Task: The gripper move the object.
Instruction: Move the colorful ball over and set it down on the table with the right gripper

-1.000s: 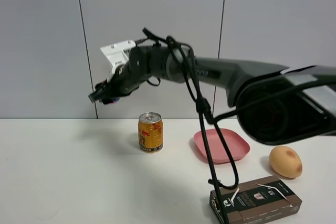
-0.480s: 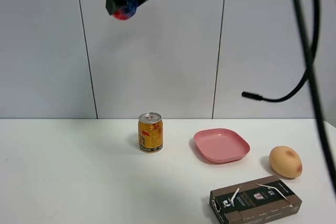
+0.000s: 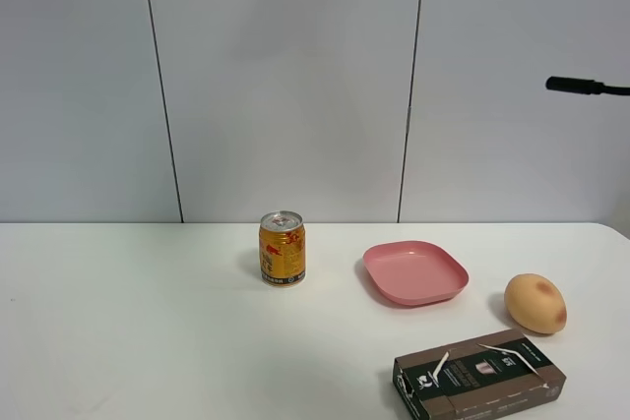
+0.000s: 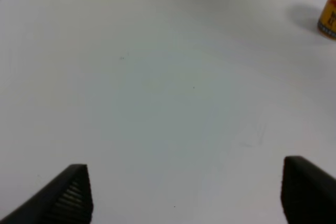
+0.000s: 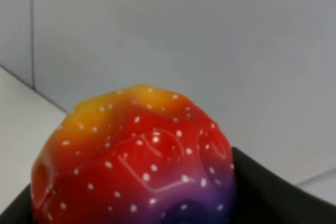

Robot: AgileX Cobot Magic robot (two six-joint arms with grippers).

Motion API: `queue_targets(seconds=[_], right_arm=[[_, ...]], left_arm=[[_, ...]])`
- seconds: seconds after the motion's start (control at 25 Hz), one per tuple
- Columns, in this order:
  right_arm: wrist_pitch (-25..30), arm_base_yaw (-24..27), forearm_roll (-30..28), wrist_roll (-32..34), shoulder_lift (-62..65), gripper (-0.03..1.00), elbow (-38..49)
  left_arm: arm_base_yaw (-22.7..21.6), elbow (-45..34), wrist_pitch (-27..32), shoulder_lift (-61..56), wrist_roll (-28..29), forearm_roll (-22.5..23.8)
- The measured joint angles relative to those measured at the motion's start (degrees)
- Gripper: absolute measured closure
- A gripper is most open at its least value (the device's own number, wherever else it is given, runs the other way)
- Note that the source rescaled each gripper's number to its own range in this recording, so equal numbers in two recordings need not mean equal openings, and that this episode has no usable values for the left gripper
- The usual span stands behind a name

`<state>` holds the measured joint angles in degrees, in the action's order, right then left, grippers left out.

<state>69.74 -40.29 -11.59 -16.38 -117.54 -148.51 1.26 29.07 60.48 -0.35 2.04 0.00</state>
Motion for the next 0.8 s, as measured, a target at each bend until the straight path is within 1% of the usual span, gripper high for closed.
queue_targets(seconds=[0.16, 0.32, 0.44, 0.56, 0.64, 0.72, 0.8], right_arm=[[0.10, 0.00, -0.73, 1.89, 2.22, 0.96, 0.00], [0.24, 0.00, -0.87, 1.95, 5.67, 0.96, -0.03], [0.24, 0.00, -2.94, 1.95, 10.01, 0.96, 2.81], [0.14, 0.20, -7.01, 1.89, 15.33, 0.96, 11.21], [0.13, 0.92, -8.31, 3.04, 18.95, 0.96, 18.05], [0.13, 2.35, -8.36, 5.77, 23.02, 0.96, 26.03], [-0.08, 4.79, -8.24, 9.88, 27.05, 0.96, 33.84]], left_arm=[[0.00, 0.00, 0.00, 0.00, 0.00, 0.00], [0.00, 0.00, 0.00, 0.00, 0.00, 0.00], [0.00, 0.00, 0.00, 0.00, 0.00, 0.00], [0.00, 0.00, 0.00, 0.00, 0.00, 0.00], [0.00, 0.00, 0.00, 0.00, 0.00, 0.00], [0.00, 0.00, 0.00, 0.00, 0.00, 0.00], [0.00, 0.00, 0.00, 0.00, 0.00, 0.00]])
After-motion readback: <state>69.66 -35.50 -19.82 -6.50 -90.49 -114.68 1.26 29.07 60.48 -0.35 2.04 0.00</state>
